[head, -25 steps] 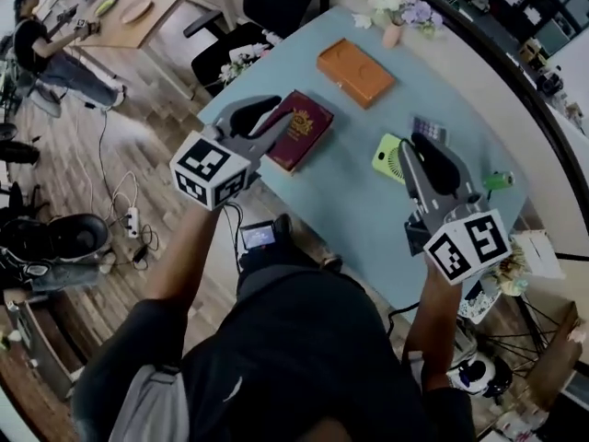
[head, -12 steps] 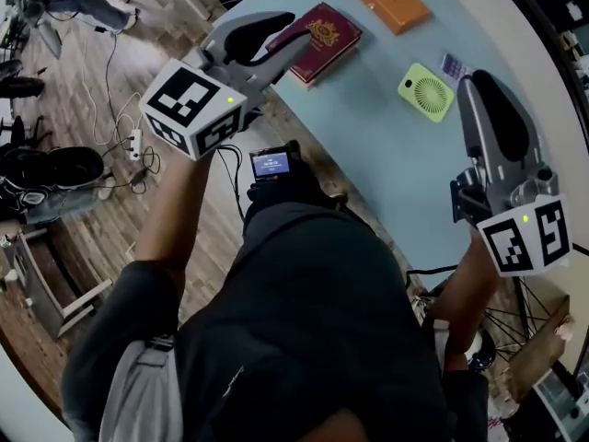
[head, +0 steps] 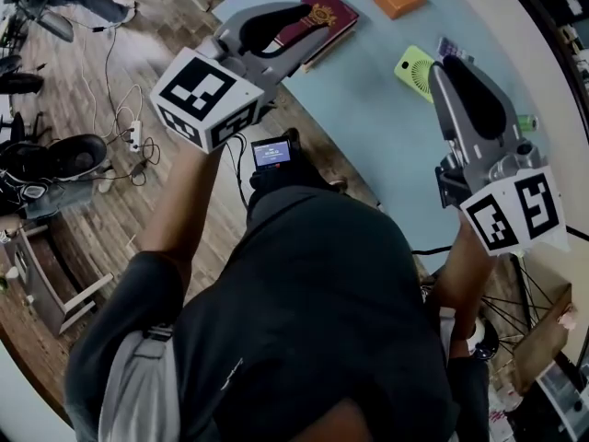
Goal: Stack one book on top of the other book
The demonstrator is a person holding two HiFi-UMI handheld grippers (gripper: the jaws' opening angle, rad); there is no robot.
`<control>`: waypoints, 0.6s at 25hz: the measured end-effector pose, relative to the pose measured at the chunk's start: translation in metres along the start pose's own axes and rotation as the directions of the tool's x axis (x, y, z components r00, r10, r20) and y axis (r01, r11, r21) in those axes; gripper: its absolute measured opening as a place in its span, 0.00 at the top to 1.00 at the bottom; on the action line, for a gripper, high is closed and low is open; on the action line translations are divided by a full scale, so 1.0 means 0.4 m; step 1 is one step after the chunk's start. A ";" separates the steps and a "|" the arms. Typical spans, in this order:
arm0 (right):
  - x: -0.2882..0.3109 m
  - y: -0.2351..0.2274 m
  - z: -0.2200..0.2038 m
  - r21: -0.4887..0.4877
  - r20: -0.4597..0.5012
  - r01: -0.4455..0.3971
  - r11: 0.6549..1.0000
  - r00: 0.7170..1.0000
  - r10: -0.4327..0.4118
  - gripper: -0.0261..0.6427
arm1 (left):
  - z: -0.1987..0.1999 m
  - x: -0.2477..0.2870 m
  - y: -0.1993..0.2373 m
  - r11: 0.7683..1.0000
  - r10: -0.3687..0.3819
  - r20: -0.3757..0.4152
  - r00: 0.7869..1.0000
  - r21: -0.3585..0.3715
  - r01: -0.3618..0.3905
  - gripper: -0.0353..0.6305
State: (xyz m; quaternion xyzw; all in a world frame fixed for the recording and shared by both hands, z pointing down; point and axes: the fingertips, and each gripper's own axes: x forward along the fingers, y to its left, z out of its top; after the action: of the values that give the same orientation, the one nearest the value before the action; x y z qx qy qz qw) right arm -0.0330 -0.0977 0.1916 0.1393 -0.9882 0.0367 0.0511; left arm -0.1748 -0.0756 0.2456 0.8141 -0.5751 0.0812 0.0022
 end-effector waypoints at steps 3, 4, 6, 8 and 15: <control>-0.008 -0.004 -0.005 0.001 0.003 0.010 1.000 1.000 -0.010 0.85 | 0.009 0.019 -0.029 1.000 -0.022 0.011 1.000 0.000 0.022 0.69; -0.013 -0.006 -0.004 0.004 0.007 0.012 1.000 1.000 -0.012 0.85 | 0.011 0.026 -0.039 1.000 -0.030 0.012 0.999 0.003 0.030 0.69; -0.030 -0.009 -0.001 0.007 0.015 0.017 1.000 1.000 -0.017 0.85 | 0.015 0.039 -0.064 0.999 -0.047 0.010 0.999 0.005 0.047 0.69; -0.046 -0.016 0.001 0.009 0.019 0.024 1.000 1.000 -0.024 0.85 | 0.021 0.052 -0.082 0.998 -0.062 0.009 0.998 0.007 0.062 0.69; -0.066 -0.036 -0.003 0.017 0.025 0.041 0.999 0.999 -0.042 0.85 | 0.044 0.080 -0.115 0.994 -0.103 0.017 0.994 0.032 0.103 0.69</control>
State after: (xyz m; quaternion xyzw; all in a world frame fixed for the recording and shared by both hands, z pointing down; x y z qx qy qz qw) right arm -0.0038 -0.1043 0.1907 0.1607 -0.9854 0.0421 0.0382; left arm -0.1190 -0.0915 0.2368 0.8434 -0.5309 0.0822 -0.0119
